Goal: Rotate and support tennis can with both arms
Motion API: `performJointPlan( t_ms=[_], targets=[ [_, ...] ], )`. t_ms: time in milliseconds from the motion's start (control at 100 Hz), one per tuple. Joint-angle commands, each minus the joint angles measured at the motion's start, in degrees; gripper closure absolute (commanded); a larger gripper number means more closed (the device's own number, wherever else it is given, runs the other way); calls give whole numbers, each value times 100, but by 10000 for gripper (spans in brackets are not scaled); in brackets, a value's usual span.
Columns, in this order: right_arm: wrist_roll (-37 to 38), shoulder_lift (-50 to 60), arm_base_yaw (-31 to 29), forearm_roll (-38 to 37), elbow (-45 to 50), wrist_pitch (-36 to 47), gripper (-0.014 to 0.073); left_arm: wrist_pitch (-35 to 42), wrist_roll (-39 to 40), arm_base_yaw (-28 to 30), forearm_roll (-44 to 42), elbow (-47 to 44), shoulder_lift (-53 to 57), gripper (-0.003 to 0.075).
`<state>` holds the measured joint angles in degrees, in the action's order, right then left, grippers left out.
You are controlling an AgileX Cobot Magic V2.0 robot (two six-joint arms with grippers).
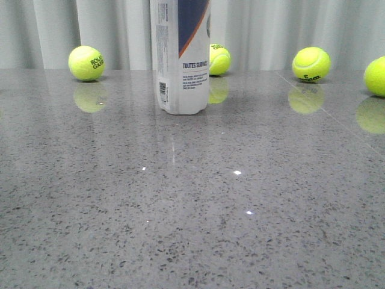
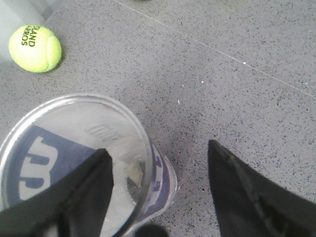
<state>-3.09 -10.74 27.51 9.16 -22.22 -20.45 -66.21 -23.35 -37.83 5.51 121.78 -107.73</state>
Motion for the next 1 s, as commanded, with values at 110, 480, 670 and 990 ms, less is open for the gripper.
performJointPlan(
  t_ms=[110,480,670,990],
  targets=[
    [12,-55,-7,-32,-141,420,654,540,-39,-18,130,191,639,461],
    [12,-55,-7,-32,-141,420,654,640,96,-18,218,-248,1130,739],
    [12,-55,-7,-32,-141,420,654,1290,228,-18,218,-1209,1647,739],
    [12,-55,-7,-32,-141,420,654,2849,260,-18,218,-3444,3004,739]
  ],
)
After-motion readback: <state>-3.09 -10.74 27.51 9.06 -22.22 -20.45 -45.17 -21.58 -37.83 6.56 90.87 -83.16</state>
